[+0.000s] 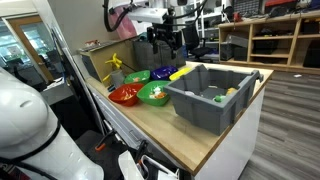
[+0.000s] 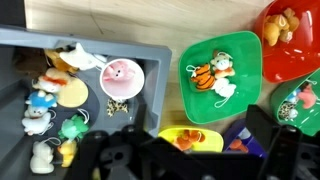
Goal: Put one green plush toy in the green bowl then place the yellow plush toy in blue bowl.
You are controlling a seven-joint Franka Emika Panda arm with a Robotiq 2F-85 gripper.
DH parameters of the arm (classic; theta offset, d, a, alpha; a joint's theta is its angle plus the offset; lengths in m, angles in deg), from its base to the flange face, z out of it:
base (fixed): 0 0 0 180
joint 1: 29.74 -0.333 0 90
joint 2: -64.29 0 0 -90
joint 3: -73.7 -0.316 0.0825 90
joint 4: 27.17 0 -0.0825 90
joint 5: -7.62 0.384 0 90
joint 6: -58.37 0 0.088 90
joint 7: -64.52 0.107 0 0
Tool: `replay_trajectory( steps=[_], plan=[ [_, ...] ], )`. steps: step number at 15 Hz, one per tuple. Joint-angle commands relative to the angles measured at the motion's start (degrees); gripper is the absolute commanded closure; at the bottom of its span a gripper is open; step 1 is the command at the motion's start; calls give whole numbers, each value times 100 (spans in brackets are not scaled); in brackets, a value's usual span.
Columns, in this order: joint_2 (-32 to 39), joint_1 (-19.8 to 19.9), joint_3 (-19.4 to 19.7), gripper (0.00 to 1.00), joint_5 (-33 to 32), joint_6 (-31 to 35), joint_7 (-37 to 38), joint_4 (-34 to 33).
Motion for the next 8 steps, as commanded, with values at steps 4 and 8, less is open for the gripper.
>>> replay_trajectory(
  steps=[4,8],
  plan=[
    [1337,168,-151,0,387,961,122,-760],
    [1959,355,-234,0,407,1224,357,-1263]
  ],
)
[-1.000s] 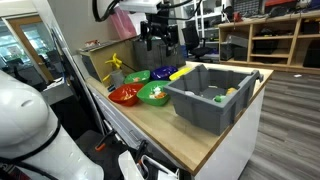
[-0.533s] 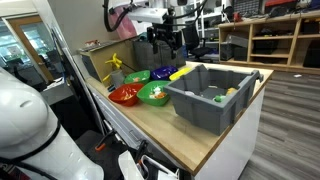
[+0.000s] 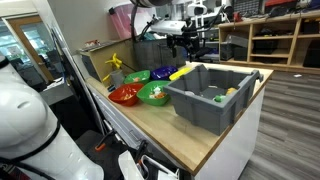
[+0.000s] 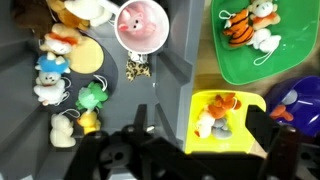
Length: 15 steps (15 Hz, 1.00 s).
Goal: Put one green plush toy in the green bowl then place the yellow plush toy in blue bowl.
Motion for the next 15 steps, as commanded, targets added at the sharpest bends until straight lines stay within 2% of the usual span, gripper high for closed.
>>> replay_trajectory(
  steps=[1,9,15],
  plan=[
    [625,256,-167,0,88,163,283,-591],
    [1513,667,-217,0,-126,449,661,-1374],
    [1914,901,-137,0,-583,481,959,-1710]
  ],
)
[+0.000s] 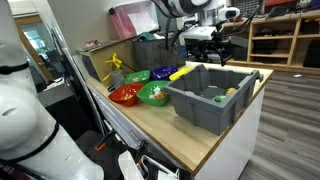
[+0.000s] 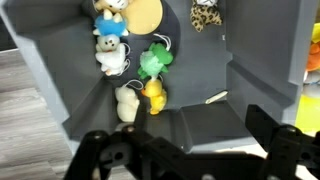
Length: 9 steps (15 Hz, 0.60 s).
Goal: Put one green plush toy in the green bowl then place the yellow plush toy in blue bowl.
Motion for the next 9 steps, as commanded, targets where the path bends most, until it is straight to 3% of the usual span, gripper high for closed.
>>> replay_trajectory(
  steps=[1,9],
  plan=[
    [253,124,2,0,-379,61,243,-225],
    [780,157,46,0,-1114,247,557,-134]
  ],
)
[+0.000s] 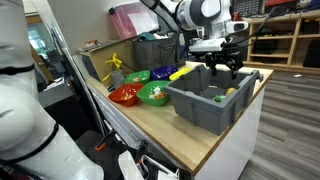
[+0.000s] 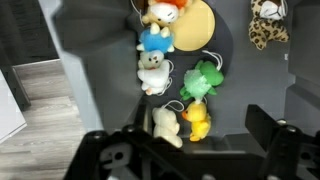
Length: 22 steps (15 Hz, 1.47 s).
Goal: Put one green plush toy in the green bowl then place the yellow plush toy in blue bowl.
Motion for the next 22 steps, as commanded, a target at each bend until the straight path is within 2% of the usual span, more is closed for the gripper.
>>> replay_trajectory(
  steps=[1,10,15,22],
  plan=[
    [257,-51,-8,0,-275,157,235,-32],
    [1090,-199,14,0,-333,618,871,-470],
    [1431,-231,67,0,-332,619,1181,-847],
    [1671,-333,116,0,-306,562,1582,-837]
  ],
)
